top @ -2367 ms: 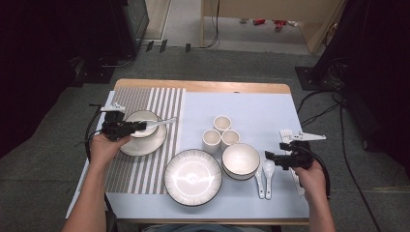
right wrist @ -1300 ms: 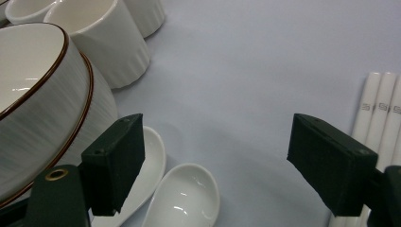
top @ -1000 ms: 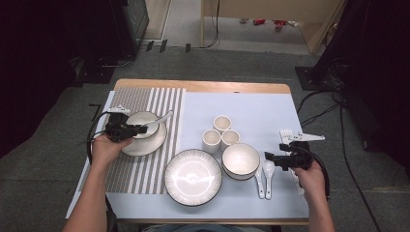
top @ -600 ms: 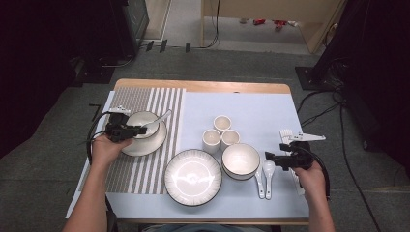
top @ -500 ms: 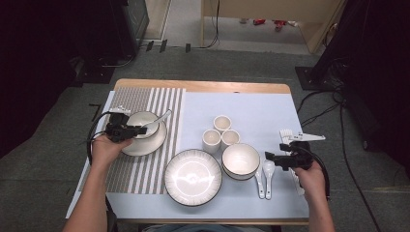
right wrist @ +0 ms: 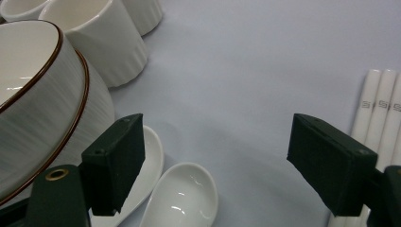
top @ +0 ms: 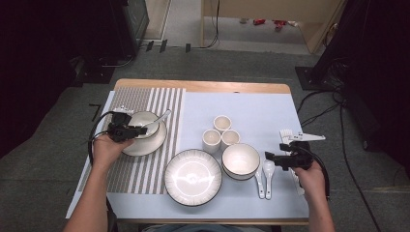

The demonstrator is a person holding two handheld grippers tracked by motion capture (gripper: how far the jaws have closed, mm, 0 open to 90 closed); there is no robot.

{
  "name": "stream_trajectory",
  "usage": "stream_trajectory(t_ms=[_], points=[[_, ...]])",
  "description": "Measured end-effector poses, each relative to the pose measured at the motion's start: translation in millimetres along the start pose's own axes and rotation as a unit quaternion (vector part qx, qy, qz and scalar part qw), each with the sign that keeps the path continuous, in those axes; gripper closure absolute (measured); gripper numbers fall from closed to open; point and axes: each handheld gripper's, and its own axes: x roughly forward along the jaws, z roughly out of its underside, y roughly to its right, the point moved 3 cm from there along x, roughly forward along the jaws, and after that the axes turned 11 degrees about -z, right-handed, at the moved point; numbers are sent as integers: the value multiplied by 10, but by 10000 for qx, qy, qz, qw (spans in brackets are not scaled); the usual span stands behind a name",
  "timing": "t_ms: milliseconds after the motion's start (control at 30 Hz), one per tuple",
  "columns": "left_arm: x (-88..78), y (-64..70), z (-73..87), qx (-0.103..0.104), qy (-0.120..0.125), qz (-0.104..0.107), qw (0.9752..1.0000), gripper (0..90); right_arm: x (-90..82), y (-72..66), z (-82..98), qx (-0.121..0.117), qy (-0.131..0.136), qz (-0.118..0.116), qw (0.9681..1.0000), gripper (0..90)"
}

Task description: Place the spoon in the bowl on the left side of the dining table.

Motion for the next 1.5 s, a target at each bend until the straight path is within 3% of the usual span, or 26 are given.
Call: stream_trajectory(t_ms=[100,200,400,567,1167,1367,1500], points=[[5,11,-3,37,-36,-79,10000,821,0,-2,1,2,-5,-2,10000,196],[15,37,-3,252,-123,-261,9993,822,2,-4,-1,-10,-4,-6,10000,195],[18,46,1,330,-111,-294,9990,822,2,-2,0,-8,-9,-6,10000,196],[30,68,12,557,-119,-464,9973,825,0,-3,-1,-9,-7,-10,10000,196],[40,90,16,622,-86,-470,9969,785,3,0,2,5,-15,-9,10000,196],[32,87,15,581,-43,-382,9976,754,17,7,8,11,-7,-34,10000,196],[20,71,8,451,13,-305,9985,713,20,7,-2,-59,98,-51,9999,196]])
